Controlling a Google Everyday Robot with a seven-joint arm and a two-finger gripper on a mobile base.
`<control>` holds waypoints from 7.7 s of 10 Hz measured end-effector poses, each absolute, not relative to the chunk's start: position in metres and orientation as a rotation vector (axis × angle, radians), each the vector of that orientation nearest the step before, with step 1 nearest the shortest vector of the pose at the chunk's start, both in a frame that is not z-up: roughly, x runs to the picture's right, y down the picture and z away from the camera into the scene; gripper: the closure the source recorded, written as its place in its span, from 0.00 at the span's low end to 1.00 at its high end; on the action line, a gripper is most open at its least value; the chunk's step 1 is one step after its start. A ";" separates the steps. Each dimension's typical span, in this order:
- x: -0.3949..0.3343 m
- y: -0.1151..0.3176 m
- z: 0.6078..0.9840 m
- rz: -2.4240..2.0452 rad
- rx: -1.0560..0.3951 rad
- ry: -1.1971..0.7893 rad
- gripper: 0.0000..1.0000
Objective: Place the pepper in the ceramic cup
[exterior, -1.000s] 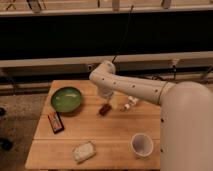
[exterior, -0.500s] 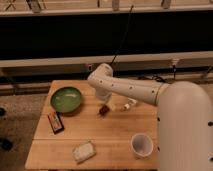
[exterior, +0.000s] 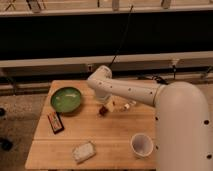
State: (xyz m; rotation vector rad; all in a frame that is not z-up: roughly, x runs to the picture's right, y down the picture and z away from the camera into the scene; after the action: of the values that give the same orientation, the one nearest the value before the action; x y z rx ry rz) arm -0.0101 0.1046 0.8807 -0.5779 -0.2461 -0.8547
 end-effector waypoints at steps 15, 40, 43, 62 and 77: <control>-0.017 0.107 0.901 -0.883 -0.574 -0.288 0.20; -0.013 0.111 0.917 -0.850 -0.588 -0.326 0.42; -0.012 0.112 0.919 -0.843 -0.588 -0.329 0.61; 0.050 0.070 0.835 -0.750 -0.534 -0.286 1.00; 0.119 0.089 0.784 -0.710 -0.514 -0.240 1.00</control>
State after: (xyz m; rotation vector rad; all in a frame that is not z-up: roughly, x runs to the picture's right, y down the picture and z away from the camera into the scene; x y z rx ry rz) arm 0.1191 0.0887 0.7836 -0.5144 -0.2404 -0.7103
